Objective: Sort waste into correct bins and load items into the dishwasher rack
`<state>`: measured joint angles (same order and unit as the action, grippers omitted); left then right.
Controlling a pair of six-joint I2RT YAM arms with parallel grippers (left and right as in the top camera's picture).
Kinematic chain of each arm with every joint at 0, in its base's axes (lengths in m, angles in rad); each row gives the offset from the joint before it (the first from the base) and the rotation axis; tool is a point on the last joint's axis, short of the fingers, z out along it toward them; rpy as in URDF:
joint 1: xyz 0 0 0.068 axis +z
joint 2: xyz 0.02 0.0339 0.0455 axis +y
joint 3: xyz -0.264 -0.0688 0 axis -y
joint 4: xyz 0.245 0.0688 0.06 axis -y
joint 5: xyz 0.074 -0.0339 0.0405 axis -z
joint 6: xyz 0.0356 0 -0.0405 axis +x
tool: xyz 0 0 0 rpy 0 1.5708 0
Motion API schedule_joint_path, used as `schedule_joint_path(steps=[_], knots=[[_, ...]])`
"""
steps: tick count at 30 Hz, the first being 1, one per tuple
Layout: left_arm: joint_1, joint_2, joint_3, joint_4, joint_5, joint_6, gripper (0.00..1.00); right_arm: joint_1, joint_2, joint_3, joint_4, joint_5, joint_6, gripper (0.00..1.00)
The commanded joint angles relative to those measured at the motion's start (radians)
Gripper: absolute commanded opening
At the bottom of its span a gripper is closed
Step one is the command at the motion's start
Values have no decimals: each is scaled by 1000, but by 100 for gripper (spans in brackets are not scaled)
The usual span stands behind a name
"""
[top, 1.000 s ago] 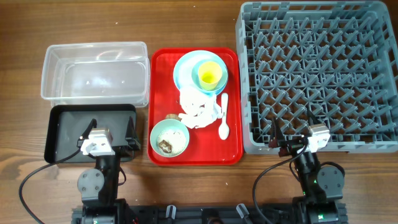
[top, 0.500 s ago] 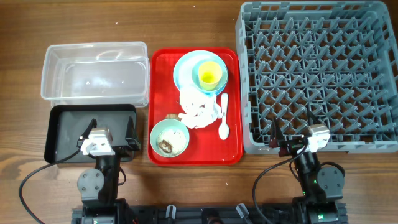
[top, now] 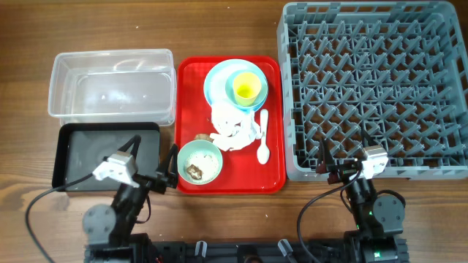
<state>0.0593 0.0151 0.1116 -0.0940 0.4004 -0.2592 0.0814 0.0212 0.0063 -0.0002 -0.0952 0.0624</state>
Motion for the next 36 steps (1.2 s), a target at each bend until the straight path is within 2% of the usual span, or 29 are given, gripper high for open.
schedule_joint_path(steps=[1,4,6,8,11,12,13,14,15,16,19,23,30,33,36], knots=[[5,46,267,-114,142,-228,100,-4,-7,-1,5,10,-8,100],[4,259,607,-394,312,-249,100,-4,-7,-1,5,10,-8,100],[4,511,949,-704,366,-191,100,-4,-7,-1,5,10,-7,100],[4,637,1087,-741,367,-191,100,-4,-7,-1,5,10,-8,100],[5,673,1087,-772,373,-190,98,-4,-7,-1,5,10,-8,100],[5,677,1087,-797,371,-190,75,-4,-7,-1,5,10,-7,100],[5,682,1086,-845,357,-190,46,-4,-7,-1,5,10,-7,100],[5,687,1086,-900,333,-190,23,-4,-7,-1,5,10,-8,100],[4,690,1086,-959,297,-190,10,-4,-7,-1,5,10,-8,100],[4,692,1085,-1022,254,-191,4,-4,-7,-1,5,10,-8,100],[4,692,1085,-1141,160,-191,4,-4,-7,-1,5,10,-7,100],[4,692,1085,-1197,130,-191,5,-4,-7,-1,5,10,-8,100],[4,708,1081,-1185,103,-232,20,-4,-7,-1,5,10,-8,100],[-1,765,1081,-1180,103,-232,22,-4,-7,-1,5,10,-7,100],[-140,881,1081,-1151,103,-257,21,-4,-7,-1,5,10,-8,100]])
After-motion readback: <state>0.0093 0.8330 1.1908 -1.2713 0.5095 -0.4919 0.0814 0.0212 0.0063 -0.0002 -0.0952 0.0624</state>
